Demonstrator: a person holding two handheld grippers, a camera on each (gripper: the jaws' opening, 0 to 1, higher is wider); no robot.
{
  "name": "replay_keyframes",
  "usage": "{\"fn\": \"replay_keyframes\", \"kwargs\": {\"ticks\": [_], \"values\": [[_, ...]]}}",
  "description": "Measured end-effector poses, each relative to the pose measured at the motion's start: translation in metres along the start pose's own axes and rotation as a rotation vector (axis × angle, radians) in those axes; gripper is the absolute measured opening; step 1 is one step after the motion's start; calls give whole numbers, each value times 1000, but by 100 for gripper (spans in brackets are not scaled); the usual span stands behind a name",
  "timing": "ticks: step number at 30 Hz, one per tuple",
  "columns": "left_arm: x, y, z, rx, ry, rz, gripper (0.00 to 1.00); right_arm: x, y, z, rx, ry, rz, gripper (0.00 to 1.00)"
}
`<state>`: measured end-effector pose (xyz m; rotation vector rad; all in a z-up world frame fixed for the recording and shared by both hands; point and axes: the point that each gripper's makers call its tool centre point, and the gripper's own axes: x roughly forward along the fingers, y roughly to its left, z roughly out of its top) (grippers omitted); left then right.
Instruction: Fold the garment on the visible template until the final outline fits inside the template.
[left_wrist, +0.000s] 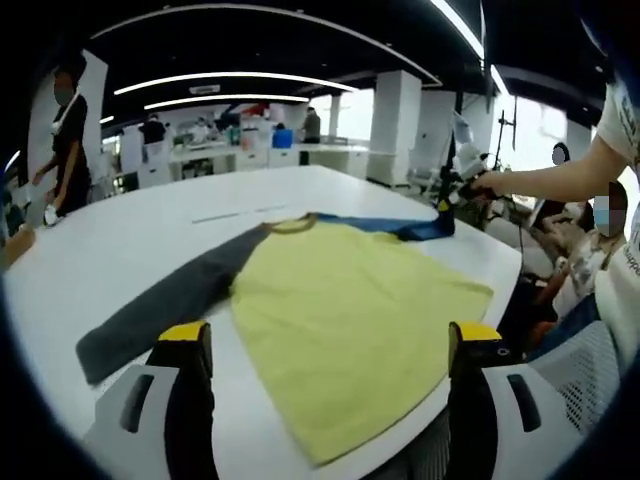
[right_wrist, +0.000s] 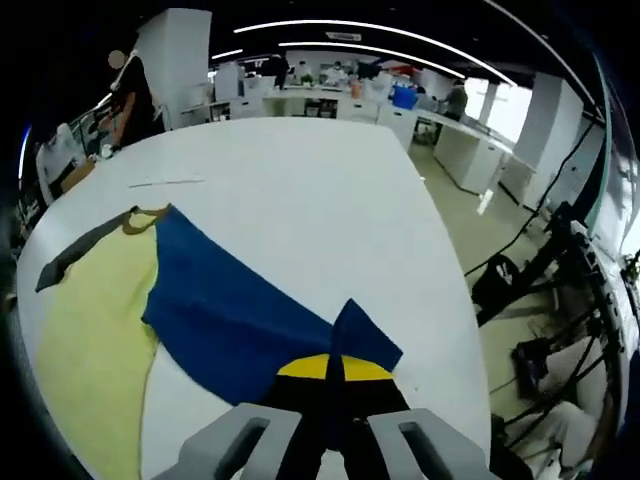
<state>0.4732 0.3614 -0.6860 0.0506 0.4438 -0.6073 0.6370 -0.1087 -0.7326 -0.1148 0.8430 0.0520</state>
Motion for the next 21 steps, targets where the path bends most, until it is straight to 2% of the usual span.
{"fn": "replay_keyframes", "kwargs": {"ticks": [9, 21], "values": [[1, -3, 1, 4, 3, -10, 94, 6, 32, 12, -11, -7, 48, 0], [2, -7, 2, 1, 2, -24, 94, 10, 58, 21, -13, -10, 96, 0]]}}
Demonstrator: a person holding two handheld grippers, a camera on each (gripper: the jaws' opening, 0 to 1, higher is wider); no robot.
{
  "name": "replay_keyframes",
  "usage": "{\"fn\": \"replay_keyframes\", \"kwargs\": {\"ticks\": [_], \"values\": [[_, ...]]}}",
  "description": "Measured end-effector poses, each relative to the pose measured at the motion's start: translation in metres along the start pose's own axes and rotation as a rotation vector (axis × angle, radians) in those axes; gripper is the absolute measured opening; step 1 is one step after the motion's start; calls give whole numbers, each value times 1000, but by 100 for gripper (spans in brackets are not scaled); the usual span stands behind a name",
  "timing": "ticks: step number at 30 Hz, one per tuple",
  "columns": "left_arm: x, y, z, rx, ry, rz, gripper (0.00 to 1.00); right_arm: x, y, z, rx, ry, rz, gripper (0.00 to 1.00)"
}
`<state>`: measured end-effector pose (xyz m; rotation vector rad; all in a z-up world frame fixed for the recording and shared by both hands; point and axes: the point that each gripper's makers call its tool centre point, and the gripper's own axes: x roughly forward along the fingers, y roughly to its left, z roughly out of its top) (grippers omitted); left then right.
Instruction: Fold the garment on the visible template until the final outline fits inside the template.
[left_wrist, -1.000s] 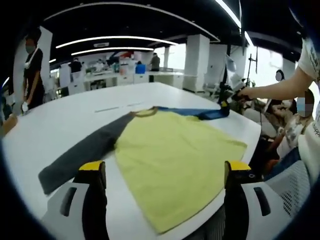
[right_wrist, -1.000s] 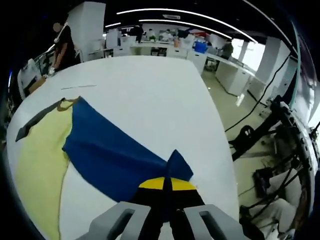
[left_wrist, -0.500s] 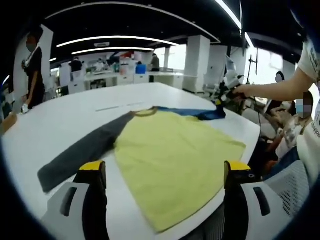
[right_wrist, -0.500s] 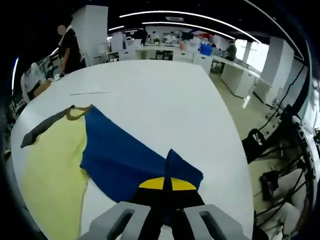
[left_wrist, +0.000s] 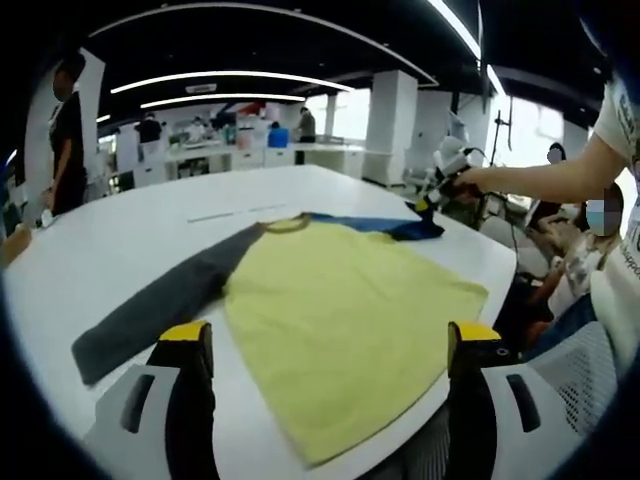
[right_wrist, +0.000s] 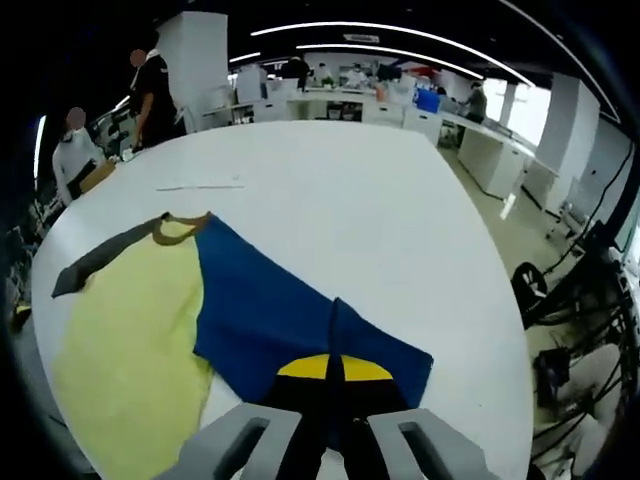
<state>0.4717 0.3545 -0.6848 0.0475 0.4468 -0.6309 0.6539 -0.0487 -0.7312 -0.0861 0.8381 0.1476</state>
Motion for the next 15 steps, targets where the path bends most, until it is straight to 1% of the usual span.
{"fn": "replay_keyframes", "kwargs": {"ticks": [8, 15], "values": [[2, -3, 0, -1, 1, -11, 94, 3, 16, 8, -6, -6, 22, 0], [1, -4, 2, 1, -9, -17, 94, 9, 34, 19, -6, -18, 49, 0]]}}
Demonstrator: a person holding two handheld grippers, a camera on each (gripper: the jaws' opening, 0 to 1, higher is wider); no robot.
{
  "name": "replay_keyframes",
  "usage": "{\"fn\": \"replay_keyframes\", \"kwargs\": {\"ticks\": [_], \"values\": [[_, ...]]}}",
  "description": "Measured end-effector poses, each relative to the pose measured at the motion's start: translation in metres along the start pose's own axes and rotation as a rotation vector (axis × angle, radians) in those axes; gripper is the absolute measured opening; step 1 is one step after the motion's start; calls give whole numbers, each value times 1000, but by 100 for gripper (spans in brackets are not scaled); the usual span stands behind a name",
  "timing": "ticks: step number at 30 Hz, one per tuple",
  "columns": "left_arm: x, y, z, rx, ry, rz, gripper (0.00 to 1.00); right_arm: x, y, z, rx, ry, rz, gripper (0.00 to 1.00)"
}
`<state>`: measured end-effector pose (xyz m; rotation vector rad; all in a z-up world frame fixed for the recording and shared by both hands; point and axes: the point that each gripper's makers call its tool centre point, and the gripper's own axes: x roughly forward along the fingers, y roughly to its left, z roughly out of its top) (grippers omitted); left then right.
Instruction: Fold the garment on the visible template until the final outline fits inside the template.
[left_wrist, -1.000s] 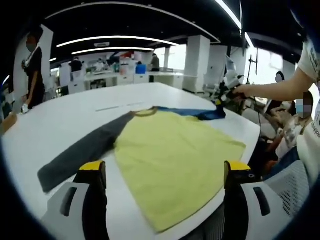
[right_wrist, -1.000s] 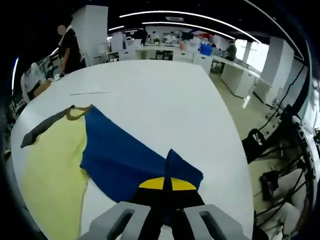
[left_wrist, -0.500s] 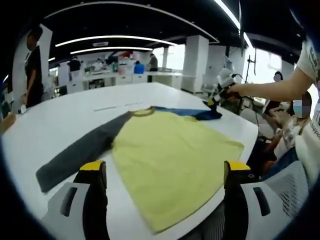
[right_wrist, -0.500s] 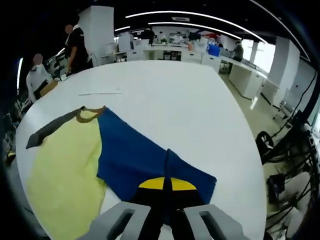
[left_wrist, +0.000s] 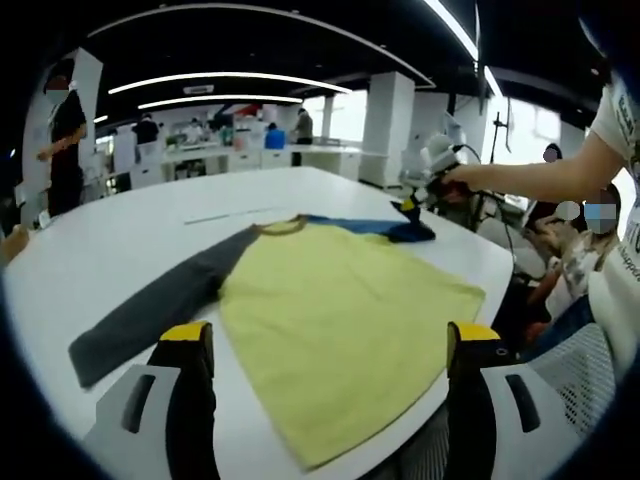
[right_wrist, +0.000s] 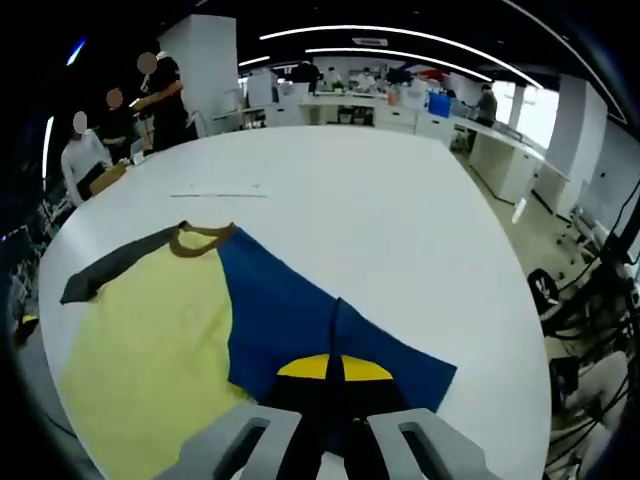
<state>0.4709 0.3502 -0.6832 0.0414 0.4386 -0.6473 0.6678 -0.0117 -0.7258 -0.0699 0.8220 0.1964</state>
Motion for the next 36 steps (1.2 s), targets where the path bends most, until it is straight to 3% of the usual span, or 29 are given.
{"fn": "replay_keyframes", "kwargs": {"ticks": [36], "values": [[0, -3, -1, -13, -13, -10, 92, 28, 68, 42, -49, -28, 99, 0]]}}
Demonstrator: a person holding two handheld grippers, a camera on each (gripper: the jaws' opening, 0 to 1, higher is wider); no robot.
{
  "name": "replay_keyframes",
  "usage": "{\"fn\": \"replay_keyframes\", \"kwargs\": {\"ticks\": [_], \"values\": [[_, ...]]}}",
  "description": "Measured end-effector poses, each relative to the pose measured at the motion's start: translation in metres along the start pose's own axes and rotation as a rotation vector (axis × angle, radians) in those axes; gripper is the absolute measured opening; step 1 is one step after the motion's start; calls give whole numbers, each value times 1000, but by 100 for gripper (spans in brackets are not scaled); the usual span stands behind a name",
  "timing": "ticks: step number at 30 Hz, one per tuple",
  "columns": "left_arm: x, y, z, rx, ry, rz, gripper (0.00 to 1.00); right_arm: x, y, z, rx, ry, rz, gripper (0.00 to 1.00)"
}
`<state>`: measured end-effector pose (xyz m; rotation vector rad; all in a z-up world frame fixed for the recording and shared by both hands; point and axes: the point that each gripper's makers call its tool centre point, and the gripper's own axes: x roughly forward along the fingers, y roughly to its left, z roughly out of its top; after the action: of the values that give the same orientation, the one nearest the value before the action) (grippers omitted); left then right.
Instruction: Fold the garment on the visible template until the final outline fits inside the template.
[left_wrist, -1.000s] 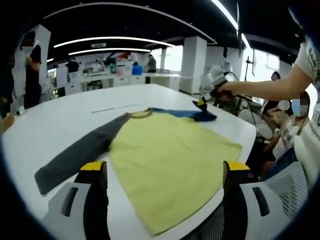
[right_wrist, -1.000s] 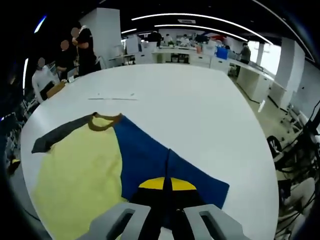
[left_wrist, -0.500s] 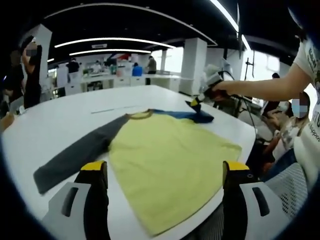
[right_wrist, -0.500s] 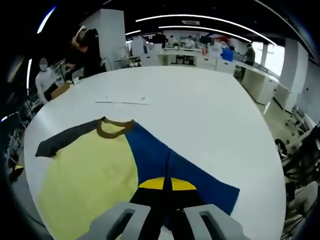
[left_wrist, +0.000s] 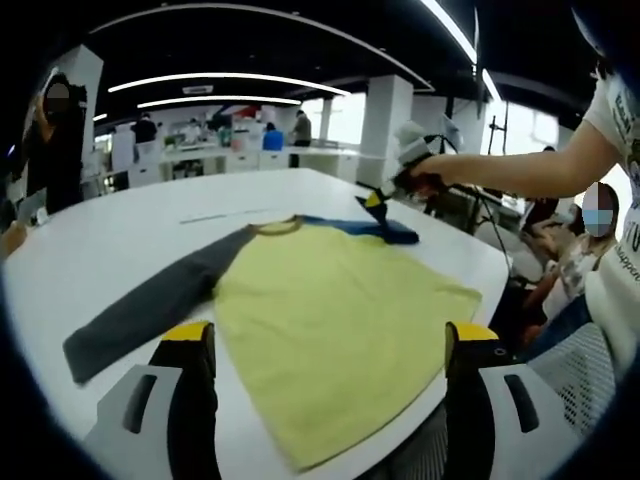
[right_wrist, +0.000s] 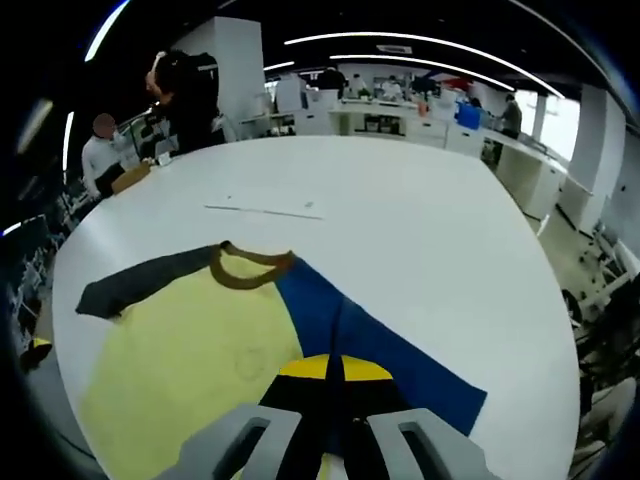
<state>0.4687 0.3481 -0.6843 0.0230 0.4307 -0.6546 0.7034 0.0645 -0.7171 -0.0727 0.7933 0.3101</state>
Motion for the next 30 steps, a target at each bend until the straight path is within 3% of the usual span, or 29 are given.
{"fn": "replay_keyframes", "kwargs": {"ticks": [15, 30], "values": [[1, 0, 0, 0, 3, -9, 92, 22, 39, 19, -63, 10, 48, 0], [-2, 1, -3, -10, 2, -4, 91, 35, 64, 28, -120, 30, 71, 0]]}}
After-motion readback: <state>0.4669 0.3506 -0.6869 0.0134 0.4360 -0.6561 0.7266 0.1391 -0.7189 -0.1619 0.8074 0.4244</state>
